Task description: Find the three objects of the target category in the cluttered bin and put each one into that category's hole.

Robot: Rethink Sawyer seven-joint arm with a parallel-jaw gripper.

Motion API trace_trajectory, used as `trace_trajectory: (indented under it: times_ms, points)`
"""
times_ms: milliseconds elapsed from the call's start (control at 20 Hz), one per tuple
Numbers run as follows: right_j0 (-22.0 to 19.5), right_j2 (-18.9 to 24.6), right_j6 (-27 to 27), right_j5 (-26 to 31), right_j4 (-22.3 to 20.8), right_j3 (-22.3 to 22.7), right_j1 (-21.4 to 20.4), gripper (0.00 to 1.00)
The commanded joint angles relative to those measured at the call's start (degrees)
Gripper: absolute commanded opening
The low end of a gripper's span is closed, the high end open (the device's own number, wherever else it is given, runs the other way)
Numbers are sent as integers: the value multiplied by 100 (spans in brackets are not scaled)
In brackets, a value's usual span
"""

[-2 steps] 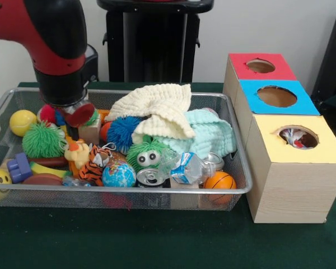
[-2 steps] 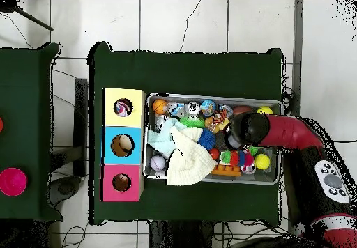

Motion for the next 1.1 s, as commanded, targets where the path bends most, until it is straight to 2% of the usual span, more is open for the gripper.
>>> trace_trajectory:
  times_ms: [50, 300, 500, 700, 1100]
  points:
    - [-67, 355, -1660, 339, -210, 14, -178, 0]
    - [77, 282, -1136, -47, -213, 266, -135, 0]
    - [234, 224, -487, -454, -107, 505, 52, 0]
    - [409, 119, 16, -687, -15, 648, 64, 0]
    - [650, -39, 273, -837, 113, 526, 221, 0]
